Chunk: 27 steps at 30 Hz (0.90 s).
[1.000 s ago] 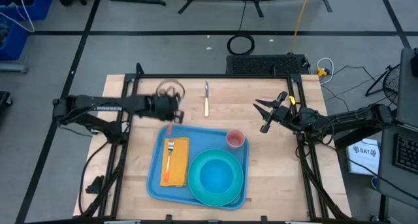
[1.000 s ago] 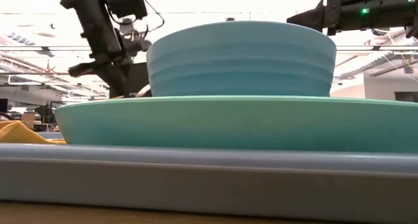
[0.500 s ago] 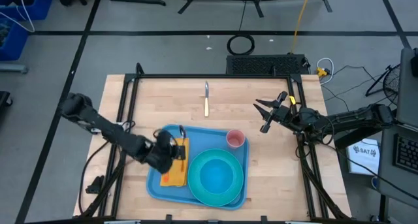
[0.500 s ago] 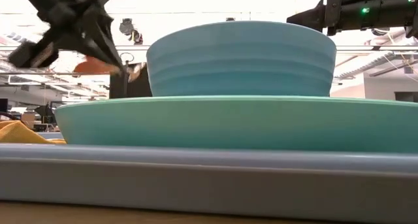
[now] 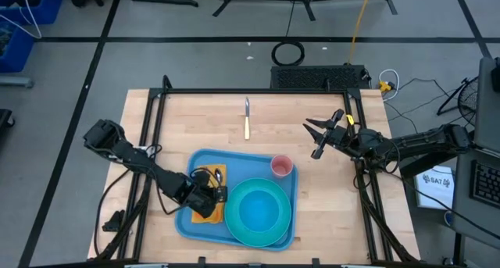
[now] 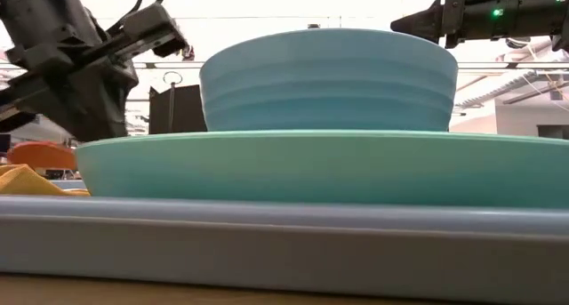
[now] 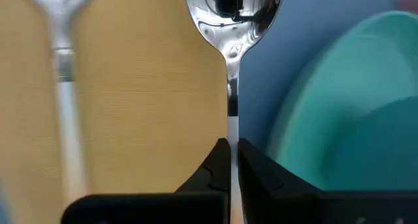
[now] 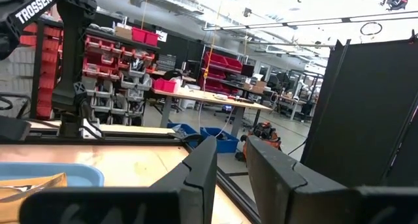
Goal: Set up tray
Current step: Put the orange spoon on the orange napkin to the right of the orange fork
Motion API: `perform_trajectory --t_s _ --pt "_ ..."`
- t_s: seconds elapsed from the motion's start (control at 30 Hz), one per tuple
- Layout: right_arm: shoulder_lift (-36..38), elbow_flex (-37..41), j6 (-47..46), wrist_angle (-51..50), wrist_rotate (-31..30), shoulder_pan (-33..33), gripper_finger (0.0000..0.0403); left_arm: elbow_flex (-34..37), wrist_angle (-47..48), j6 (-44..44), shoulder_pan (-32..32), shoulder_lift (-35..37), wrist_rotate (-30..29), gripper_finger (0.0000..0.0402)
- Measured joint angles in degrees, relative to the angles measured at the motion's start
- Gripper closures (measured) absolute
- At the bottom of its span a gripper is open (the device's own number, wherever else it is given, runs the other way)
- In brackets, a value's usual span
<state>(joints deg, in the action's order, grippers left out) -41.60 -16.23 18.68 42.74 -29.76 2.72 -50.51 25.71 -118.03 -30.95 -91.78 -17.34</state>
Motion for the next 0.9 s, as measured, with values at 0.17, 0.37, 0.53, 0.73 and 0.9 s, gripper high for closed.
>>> perform_trajectory --t_s 0.17,0.37,0.53,0.73,0.9 --pt "-0.02 0.0 0.0 -0.11 0.0 0.0 0.0326 0.01 4.22 -2.55 -0.43 0.12 3.06 0.0392" --pt "-0.02 -0.01 0.0 -0.31 0.02 0.02 0.0326 0.03 6.14 -3.83 -0.69 0.14 3.76 0.0392" --pt "-0.02 0.0 0.0 -0.28 0.02 0.02 0.0326 0.03 6.36 -2.77 -0.62 0.14 2.8 0.0392" --pt "-0.02 0.0 0.0 -0.26 0.02 0.02 0.0326 0.05 8.23 -2.69 -0.38 0.14 3.06 0.0392" --pt "-0.02 0.0 0.0 -0.13 0.04 0.02 0.0326 0.05 7.59 -0.41 0.95 0.14 1.86 0.0392"
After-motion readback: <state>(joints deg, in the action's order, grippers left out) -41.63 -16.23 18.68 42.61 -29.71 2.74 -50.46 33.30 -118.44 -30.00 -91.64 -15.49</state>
